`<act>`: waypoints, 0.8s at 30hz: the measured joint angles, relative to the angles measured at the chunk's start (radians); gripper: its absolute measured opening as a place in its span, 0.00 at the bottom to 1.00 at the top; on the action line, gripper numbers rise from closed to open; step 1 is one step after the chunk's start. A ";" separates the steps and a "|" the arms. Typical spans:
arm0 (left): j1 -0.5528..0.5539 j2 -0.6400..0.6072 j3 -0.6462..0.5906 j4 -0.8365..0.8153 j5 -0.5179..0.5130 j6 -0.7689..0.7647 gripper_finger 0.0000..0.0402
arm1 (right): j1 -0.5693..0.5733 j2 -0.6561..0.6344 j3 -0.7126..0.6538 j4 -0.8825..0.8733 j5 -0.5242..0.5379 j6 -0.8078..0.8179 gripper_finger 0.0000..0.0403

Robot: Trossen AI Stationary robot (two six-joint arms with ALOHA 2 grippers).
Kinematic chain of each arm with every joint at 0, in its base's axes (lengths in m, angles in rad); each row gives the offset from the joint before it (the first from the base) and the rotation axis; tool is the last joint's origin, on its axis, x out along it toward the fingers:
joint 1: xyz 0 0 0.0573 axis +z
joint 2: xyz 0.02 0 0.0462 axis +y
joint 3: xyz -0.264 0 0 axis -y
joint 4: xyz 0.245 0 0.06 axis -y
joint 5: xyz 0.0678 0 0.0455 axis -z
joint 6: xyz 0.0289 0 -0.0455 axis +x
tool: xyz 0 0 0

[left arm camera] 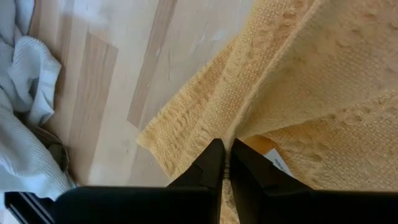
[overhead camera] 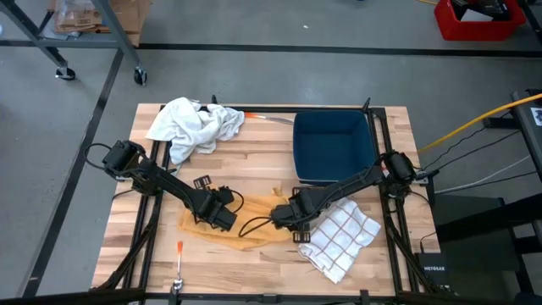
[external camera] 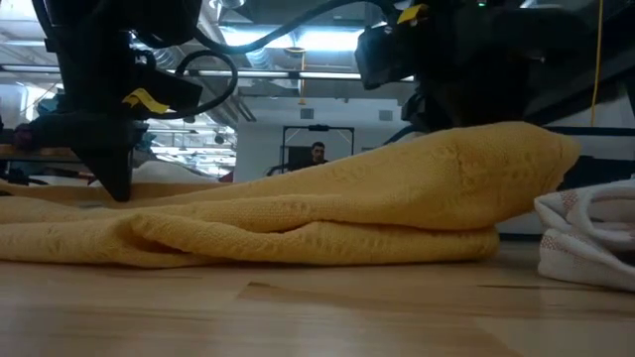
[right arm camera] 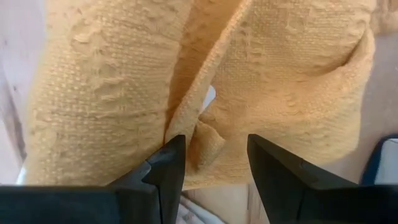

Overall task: Fold towel
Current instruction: Fold the yellow towel

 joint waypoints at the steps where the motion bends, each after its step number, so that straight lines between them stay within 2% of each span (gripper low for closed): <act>1: 0.000 0.000 0.000 0.003 0.000 0.000 0.04 | -0.003 0.000 0.000 0.001 -0.005 0.000 0.44; 11: 0.000 0.000 0.000 0.005 0.000 0.000 0.04 | -0.089 0.000 0.000 -0.154 -0.040 0.000 0.44; 19: 0.000 0.000 0.000 0.005 0.000 0.000 0.04 | -0.135 0.000 0.000 -0.159 -0.261 -0.002 0.44; 24: 0.000 0.000 0.000 0.005 0.000 0.000 0.04 | -0.143 0.000 0.000 -0.141 -0.300 -0.024 0.44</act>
